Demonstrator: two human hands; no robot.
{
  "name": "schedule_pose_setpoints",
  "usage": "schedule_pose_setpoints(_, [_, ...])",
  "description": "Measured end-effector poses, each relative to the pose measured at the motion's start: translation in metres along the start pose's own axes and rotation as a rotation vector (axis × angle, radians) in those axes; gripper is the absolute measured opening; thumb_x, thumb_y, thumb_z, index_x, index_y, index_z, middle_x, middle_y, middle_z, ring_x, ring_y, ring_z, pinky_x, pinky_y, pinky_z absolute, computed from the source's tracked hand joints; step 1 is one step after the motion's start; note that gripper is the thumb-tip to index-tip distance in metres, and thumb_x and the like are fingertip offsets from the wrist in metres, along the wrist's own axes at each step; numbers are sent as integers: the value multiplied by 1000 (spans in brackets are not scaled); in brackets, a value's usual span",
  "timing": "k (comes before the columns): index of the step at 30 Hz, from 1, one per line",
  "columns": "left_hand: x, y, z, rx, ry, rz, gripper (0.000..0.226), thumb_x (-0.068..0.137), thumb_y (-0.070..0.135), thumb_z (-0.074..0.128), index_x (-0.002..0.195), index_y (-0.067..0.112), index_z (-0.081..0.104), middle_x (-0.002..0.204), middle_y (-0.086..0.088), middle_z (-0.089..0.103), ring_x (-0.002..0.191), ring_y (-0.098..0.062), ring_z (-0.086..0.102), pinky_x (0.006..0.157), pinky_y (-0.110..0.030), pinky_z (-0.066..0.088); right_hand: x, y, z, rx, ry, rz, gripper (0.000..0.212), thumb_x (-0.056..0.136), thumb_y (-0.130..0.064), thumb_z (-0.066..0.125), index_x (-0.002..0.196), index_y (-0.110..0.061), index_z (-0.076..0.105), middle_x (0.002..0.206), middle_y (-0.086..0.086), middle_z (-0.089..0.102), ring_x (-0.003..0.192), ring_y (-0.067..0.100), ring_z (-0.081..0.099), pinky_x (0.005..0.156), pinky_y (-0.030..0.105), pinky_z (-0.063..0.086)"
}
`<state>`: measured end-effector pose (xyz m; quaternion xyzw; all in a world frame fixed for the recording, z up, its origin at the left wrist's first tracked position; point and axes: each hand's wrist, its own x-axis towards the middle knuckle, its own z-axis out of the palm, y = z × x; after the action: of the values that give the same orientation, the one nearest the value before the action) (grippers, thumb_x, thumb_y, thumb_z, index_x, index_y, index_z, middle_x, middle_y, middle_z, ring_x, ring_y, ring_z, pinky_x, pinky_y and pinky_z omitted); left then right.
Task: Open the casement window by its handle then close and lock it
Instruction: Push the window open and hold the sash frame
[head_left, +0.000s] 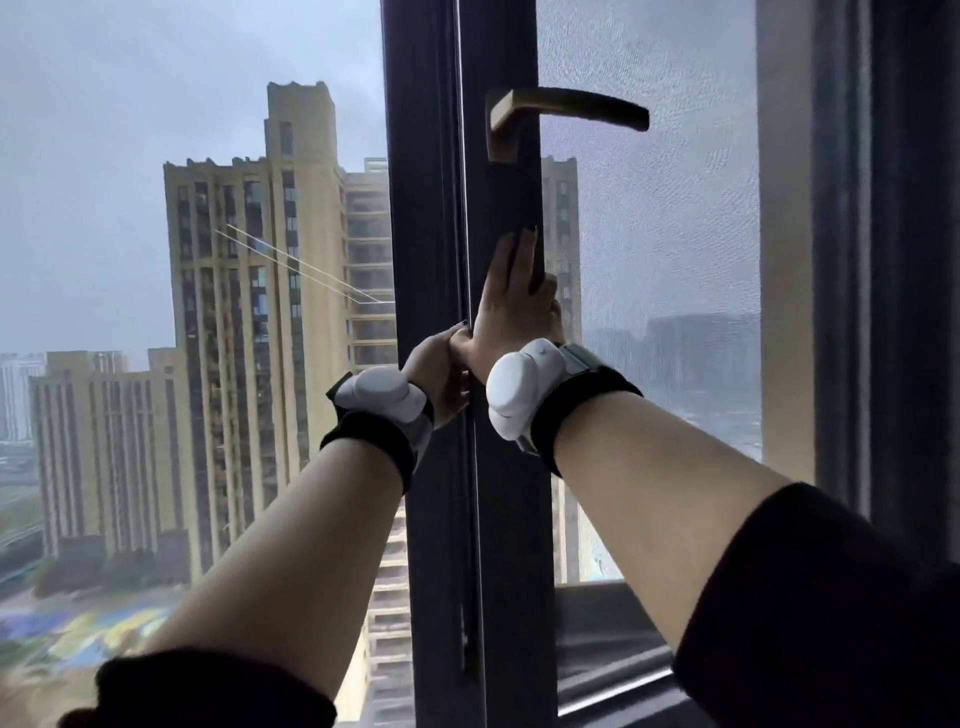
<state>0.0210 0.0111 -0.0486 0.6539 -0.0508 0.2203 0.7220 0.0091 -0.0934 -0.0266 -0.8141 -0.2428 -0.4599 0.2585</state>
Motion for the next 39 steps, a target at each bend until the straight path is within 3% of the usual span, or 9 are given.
schedule_pose_setpoints(3, [-9, -4, 10, -61, -62, -35, 33, 97, 32, 31, 83, 18, 57, 60, 6, 63, 66, -8, 59, 65, -20, 42, -13, 2, -5, 9, 7, 20, 94, 81, -36, 56, 147, -9, -6, 158, 13, -4, 136, 39, 27, 103, 45, 39])
schedule_pose_setpoints(6, [-16, -11, 15, -131, -61, -52, 43, 98, 35, 27, 128, 12, 48, 101, 4, 61, 104, -12, 54, 80, -26, 46, -23, 4, -11, 6, -11, 28, 93, 82, -36, 55, 147, -10, -6, 158, 15, -4, 137, 38, 25, 104, 43, 39])
schedule_pose_setpoints(11, [-26, -28, 15, -160, -63, -46, 45, 93, 35, 37, 138, 25, 37, 108, -2, 62, 102, -16, 56, 93, -30, 42, -46, 16, -28, 24, -99, -15, 99, 80, -39, 56, 147, -10, -11, 157, 15, -13, 141, 38, 18, 109, 43, 33])
schedule_pose_setpoints(14, [-36, -25, 22, -150, -76, 37, 38, 95, 19, 37, 133, 21, 42, 71, 7, 67, 76, -11, 53, 76, -26, 39, -60, 19, -36, 67, -100, 2, 102, 78, -39, 59, 147, -11, -10, 158, 13, -13, 141, 37, 18, 110, 43, 33])
schedule_pose_setpoints(20, [-60, -18, 36, 20, -48, 55, 20, 97, 28, 35, 92, 21, 54, 48, 14, 61, 61, -4, 54, 64, -19, 35, -71, 22, -56, 86, -106, -7, 100, 79, -35, 59, 147, -8, -8, 158, 15, -11, 136, 40, 24, 107, 44, 35])
schedule_pose_setpoints(22, [-70, -17, 45, 56, -35, 55, 20, 98, 28, 31, 101, 19, 49, 42, 14, 58, 45, 1, 54, 57, -18, 35, -76, 26, -66, 86, -100, -8, 100, 78, -35, 59, 147, -7, -8, 158, 15, -10, 134, 40, 27, 106, 43, 36])
schedule_pose_setpoints(28, [-96, -23, 66, 105, -85, 2, 24, 98, 33, 29, 86, 30, 49, 86, 12, 55, 76, -3, 57, 59, -18, 53, -84, 31, -86, 112, -95, -22, 98, 81, -33, 58, 147, -8, -9, 158, 15, -11, 137, 38, 25, 108, 41, 35])
schedule_pose_setpoints(35, [-118, -19, 90, -84, -4, -28, 25, 99, 29, 27, 82, 29, 46, 84, 9, 46, 79, -3, 48, 77, -20, 45, -93, 37, -101, 169, -97, -9, 96, 80, -29, 58, 147, -9, -8, 158, 13, -10, 140, 37, 19, 110, 41, 32])
schedule_pose_setpoints(39, [-123, -23, 93, 42, -29, 0, 21, 98, 30, 30, 83, 32, 45, 87, 12, 44, 83, -3, 48, 90, -24, 42, -104, 39, -111, 176, -72, 15, 92, 82, -28, 56, 148, -10, -6, 158, 12, -8, 138, 37, 23, 109, 42, 34])
